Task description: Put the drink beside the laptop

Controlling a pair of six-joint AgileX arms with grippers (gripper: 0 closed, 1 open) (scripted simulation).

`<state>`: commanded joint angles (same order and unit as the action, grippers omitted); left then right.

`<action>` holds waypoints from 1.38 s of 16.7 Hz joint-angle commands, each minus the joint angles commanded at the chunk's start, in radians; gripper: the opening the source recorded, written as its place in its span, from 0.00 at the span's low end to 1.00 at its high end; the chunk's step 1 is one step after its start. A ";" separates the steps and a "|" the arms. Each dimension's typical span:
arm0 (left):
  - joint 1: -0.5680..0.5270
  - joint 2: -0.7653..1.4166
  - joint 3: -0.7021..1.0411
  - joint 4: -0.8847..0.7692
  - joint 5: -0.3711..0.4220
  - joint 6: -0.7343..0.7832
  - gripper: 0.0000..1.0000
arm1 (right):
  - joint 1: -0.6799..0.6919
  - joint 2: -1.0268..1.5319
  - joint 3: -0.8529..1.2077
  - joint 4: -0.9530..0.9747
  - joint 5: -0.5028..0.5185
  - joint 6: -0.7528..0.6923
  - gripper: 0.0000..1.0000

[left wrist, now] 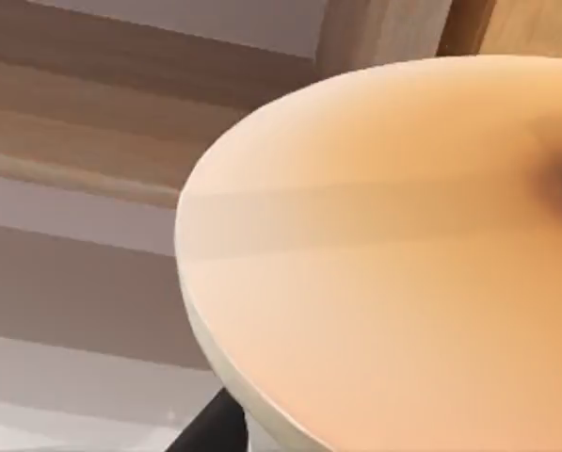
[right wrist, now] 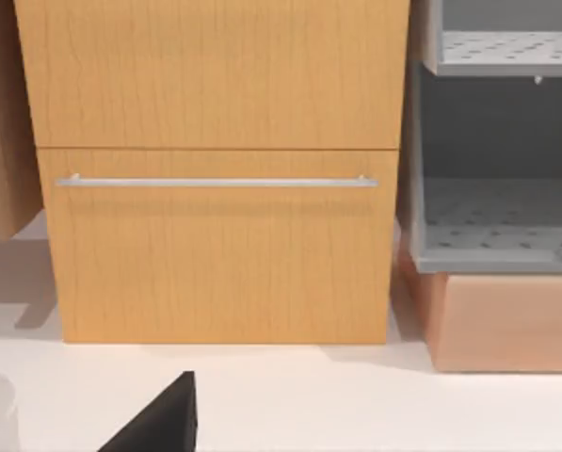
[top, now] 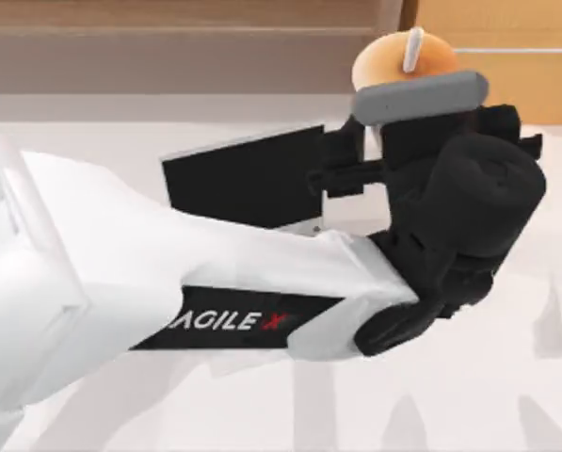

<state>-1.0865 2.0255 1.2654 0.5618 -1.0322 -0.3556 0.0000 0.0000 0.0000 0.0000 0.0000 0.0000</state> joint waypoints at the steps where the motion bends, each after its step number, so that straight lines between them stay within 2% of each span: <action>1: -0.038 0.015 -0.011 -0.036 -0.024 -0.009 0.00 | 0.000 0.000 0.000 0.000 0.000 0.000 1.00; 5: -0.122 0.065 -0.036 -0.116 -0.090 -0.033 0.00 | 0.000 0.000 0.000 0.000 0.000 0.000 1.00; 11: -0.121 0.064 -0.034 -0.117 -0.091 -0.032 0.00 | 0.000 0.000 0.000 0.000 0.000 0.000 1.00; 23: -0.126 0.037 0.032 0.063 -0.125 -0.051 0.00 | 0.000 0.000 0.000 0.000 0.000 0.000 1.00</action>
<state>-1.2122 2.0626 1.2973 0.6250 -1.1570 -0.4067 0.0000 0.0000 0.0000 0.0000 0.0000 0.0000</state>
